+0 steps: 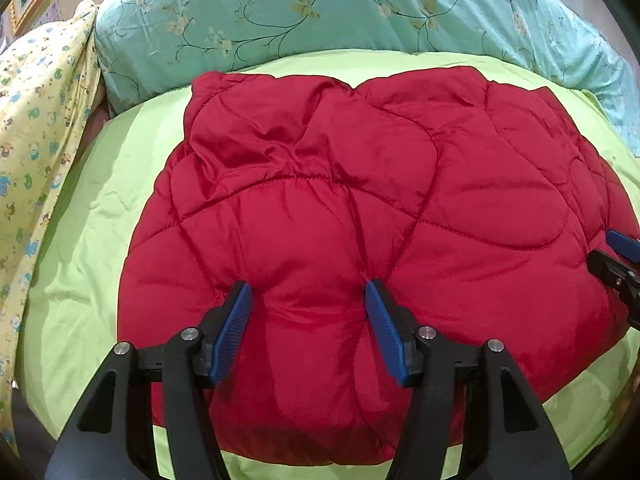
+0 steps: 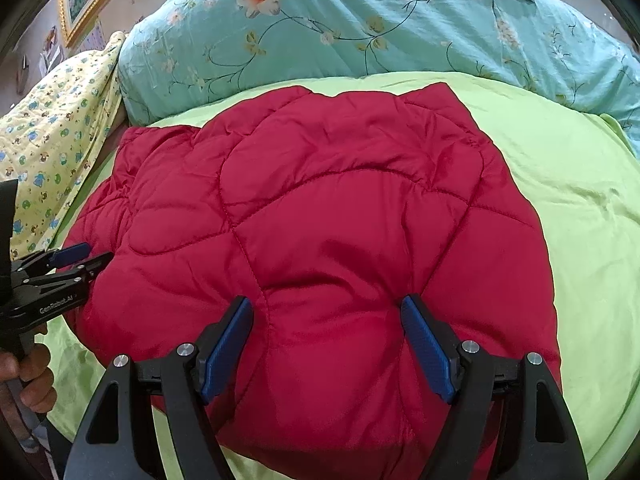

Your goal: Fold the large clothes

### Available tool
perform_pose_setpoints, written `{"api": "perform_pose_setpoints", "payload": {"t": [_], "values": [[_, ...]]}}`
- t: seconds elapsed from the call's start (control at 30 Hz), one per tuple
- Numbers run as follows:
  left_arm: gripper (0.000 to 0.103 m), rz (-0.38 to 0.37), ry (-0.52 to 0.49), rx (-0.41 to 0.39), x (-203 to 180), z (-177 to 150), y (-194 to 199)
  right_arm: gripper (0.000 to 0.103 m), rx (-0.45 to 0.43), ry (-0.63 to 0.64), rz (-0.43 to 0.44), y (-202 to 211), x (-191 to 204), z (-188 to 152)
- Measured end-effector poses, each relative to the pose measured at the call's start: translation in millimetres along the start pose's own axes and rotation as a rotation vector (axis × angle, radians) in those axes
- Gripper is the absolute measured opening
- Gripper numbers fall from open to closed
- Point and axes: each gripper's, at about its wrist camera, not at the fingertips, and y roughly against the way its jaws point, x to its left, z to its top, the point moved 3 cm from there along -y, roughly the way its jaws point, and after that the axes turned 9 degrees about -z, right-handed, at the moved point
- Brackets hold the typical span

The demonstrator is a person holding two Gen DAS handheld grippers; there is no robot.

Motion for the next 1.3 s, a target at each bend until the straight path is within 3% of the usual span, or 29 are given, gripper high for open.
{"api": "perform_pose_setpoints", "payload": {"t": [0.2, 0.47, 0.87, 1.1, 1.23, 1.3], "values": [[0.059, 0.003, 0.0, -0.002, -1.2, -0.5, 0.1, 0.078, -0.012, -0.003, 0.0, 26.5, 2.7, 1.7], [0.059, -0.004, 0.003, -0.005, -1.1, -2.1, 1.6, 0.08, 0.005, 0.009, -0.018, 5.6, 1.5, -4.3], [0.059, -0.035, 0.039, -0.01, 2.4, -12.5, 18.6, 0.08, -0.001, 0.0, -0.022, 10.5, -0.4, -6.6], [0.059, -0.055, 0.076, -0.013, 11.9, -14.3, 28.1, 0.08, -0.077, 0.031, -0.02, 44.7, 5.6, -1.1], [0.063, -0.038, 0.055, -0.011, 8.8, -16.1, 19.1, 0.08, 0.001, 0.029, -0.043, 14.2, 1.8, -4.0], [0.065, -0.039, 0.054, -0.014, 8.5, -17.4, 15.0, 0.081, -0.007, 0.03, -0.038, 3.4, -0.3, -8.6]]}}
